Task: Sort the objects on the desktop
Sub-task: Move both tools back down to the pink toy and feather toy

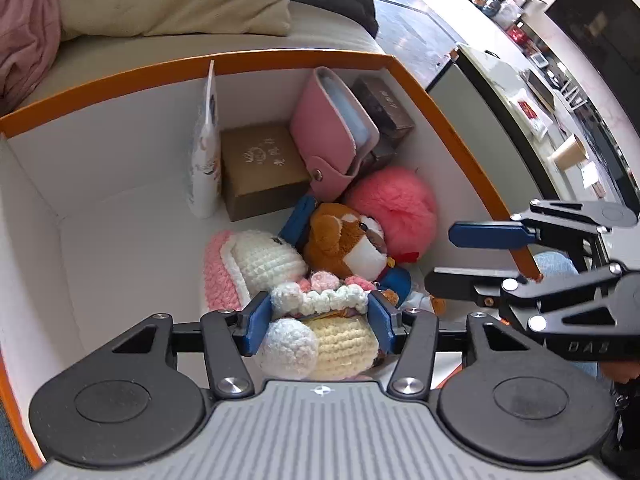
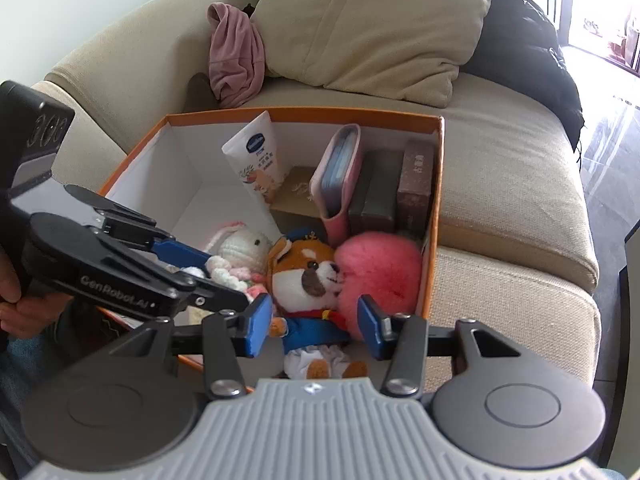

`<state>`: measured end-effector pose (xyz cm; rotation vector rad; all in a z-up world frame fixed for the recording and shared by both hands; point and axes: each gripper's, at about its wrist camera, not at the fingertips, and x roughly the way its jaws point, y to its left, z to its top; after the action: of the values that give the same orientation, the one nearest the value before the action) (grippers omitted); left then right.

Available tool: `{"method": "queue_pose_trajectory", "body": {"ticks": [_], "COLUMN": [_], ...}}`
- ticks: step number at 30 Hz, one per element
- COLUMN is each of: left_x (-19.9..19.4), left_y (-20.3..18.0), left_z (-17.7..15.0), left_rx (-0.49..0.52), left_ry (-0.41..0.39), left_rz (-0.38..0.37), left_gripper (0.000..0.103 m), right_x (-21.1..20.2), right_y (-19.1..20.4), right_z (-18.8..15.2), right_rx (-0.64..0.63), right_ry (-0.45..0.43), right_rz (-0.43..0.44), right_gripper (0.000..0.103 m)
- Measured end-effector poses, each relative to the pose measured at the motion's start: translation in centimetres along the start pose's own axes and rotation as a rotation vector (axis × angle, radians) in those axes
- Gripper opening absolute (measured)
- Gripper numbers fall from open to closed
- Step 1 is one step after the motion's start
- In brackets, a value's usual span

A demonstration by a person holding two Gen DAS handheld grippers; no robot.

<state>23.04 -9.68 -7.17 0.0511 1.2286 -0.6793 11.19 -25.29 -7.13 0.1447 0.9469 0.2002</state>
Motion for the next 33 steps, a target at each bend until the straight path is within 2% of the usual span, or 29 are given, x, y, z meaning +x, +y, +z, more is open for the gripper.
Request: {"method": "queue_pose_trajectory", "body": {"ticks": [3, 9, 14, 19, 26, 31, 33], "left_x": [-1.3, -6.6, -9.6, -10.5, -10.1, -9.6, -9.6], "left_y": [-0.1, -1.5, -3.3, -4.9, -5.2, -6.3, -6.4], "left_z": [-0.5, -2.3, -5.1, -9.2, -14.9, -17.3, -17.9], "left_rx": [0.004, 0.041, 0.070, 0.087, 0.046, 0.059, 0.056], "left_ry": [-0.018, -0.130, -0.155, -0.137, -0.083, -0.056, -0.063], "left_rz": [0.033, 0.019, 0.050, 0.109, 0.168, 0.180, 0.207], "left_gripper": [0.063, 0.066, 0.066, 0.066, 0.066, 0.066, 0.066], "right_x": [-1.1, -4.1, -5.7, -5.5, -3.8, -2.6, -1.8], "right_y": [0.3, 1.0, 2.6, 4.4, 7.3, 9.3, 9.6], "right_z": [-0.4, -1.6, -3.7, -7.1, -12.7, -14.7, -14.9], "right_rx": [-0.032, -0.063, -0.145, -0.263, -0.517, -0.662, -0.674], "right_ry": [-0.044, -0.140, -0.144, -0.041, 0.181, 0.252, 0.273], "right_rz": [0.017, 0.099, 0.163, 0.226, 0.293, 0.301, 0.301], "right_gripper": [0.050, 0.048, 0.042, 0.042, 0.042, 0.042, 0.036]}}
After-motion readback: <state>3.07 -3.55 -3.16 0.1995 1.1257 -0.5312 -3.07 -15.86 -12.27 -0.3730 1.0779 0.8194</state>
